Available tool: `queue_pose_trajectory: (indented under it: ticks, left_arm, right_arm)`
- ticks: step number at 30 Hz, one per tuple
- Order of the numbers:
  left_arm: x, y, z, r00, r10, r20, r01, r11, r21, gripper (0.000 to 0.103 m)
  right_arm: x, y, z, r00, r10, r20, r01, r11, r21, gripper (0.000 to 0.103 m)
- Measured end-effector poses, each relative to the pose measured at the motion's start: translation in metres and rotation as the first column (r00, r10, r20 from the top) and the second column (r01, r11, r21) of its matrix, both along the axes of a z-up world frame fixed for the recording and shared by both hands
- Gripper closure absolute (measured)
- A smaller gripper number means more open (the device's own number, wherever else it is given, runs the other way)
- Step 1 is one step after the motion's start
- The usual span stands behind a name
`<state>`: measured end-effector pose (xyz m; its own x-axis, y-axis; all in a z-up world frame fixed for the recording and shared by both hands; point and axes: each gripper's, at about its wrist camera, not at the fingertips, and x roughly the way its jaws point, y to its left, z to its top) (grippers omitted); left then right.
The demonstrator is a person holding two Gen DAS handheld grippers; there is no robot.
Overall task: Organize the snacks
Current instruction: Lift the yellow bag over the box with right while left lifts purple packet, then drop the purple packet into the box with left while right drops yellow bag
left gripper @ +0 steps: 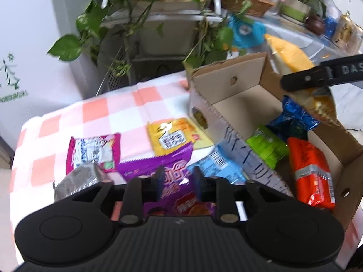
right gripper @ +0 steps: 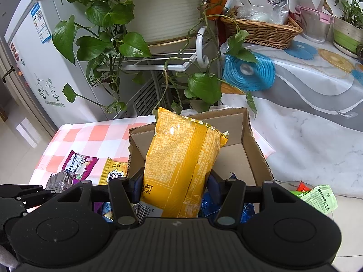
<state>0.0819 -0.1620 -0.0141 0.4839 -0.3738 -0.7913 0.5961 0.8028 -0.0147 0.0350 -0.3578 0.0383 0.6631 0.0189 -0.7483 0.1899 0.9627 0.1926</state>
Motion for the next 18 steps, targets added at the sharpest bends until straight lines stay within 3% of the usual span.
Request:
queue_pose_trajectory:
  ticks: [2, 4, 8, 11, 13, 15, 18]
  left_arm:
    - [0.001, 0.004, 0.001, 1.000, 0.013, -0.008, -0.013, 1.000, -0.003, 0.049]
    - [0.003, 0.010, 0.002, 0.998, 0.066, -0.008, -0.066, 0.998, 0.006, 0.025]
    - [0.009, 0.016, -0.003, 0.988, 0.136, -0.077, -0.137, 0.990, -0.016, 0.023]
    - [0.009, 0.010, -0.019, 0.982, 0.138, -0.131, -0.139, 0.990, 0.001, 0.019]
    - [0.008, 0.006, -0.029, 0.983, 0.143, -0.112, -0.142, 0.990, 0.016, 0.023]
    - [0.006, 0.004, -0.032, 0.983, 0.169, -0.072, -0.169, 0.986, 0.010, 0.035]
    - [0.005, 0.005, -0.023, 0.982, 0.183, -0.050, -0.184, 0.982, -0.036, 0.036]
  right_arm:
    - [0.000, -0.001, 0.000, 1.000, -0.003, 0.001, 0.003, 1.000, 0.002, 0.041]
    - [0.001, -0.001, 0.001, 1.000, -0.003, 0.002, 0.003, 1.000, 0.002, 0.041]
    - [0.003, 0.003, -0.002, 1.000, 0.013, -0.007, -0.013, 1.000, 0.003, 0.041]
    - [0.007, 0.006, -0.007, 0.999, 0.021, -0.028, -0.021, 1.000, 0.003, 0.041]
    - [0.009, 0.009, -0.011, 0.999, 0.029, -0.040, -0.029, 1.000, 0.010, 0.041]
    - [0.010, 0.011, -0.015, 0.998, 0.038, -0.055, -0.037, 0.999, 0.023, 0.041]
    - [0.010, 0.010, -0.016, 0.998, 0.031, -0.059, -0.030, 0.999, 0.024, 0.041]
